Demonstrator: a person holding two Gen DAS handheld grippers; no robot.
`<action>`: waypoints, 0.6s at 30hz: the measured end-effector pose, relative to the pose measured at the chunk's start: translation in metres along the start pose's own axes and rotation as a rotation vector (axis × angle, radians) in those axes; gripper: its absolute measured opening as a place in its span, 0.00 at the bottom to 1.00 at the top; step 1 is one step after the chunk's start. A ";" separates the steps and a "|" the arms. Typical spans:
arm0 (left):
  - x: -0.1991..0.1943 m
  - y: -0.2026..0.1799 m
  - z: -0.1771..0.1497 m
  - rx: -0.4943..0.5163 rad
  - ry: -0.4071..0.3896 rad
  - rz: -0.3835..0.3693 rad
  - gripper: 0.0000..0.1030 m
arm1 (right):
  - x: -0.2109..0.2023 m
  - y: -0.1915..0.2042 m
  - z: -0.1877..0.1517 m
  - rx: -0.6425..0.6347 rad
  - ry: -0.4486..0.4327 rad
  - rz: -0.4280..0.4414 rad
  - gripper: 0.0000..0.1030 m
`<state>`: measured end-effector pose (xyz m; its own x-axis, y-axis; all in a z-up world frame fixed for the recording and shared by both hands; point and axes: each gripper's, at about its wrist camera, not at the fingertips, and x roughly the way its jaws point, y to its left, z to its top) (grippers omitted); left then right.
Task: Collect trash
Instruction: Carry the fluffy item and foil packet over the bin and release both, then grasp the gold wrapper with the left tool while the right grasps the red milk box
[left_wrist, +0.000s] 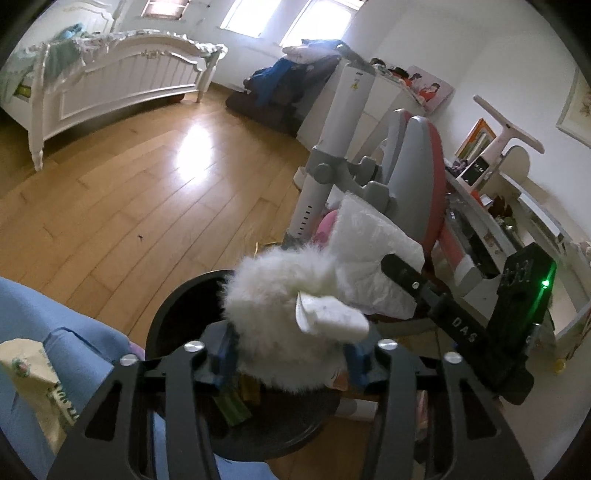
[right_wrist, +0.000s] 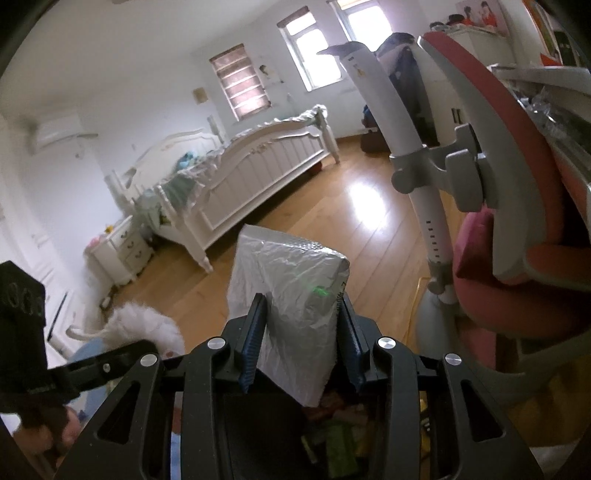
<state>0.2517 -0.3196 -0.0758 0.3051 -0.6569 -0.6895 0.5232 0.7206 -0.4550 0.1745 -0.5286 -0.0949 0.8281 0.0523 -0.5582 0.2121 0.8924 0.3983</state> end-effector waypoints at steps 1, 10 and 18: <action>0.003 0.001 0.001 -0.006 0.006 0.012 0.67 | 0.002 -0.001 0.001 -0.001 0.001 -0.001 0.47; -0.030 -0.006 -0.006 -0.022 0.000 0.022 0.85 | -0.012 0.004 0.002 0.028 -0.020 0.043 0.78; -0.145 -0.004 -0.048 -0.004 -0.081 0.046 0.89 | -0.046 0.060 -0.017 -0.026 0.022 0.147 0.78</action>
<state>0.1668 -0.2163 -0.0012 0.3916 -0.6391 -0.6620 0.5042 0.7509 -0.4266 0.1405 -0.4700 -0.0578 0.8375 0.1929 -0.5112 0.0756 0.8857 0.4580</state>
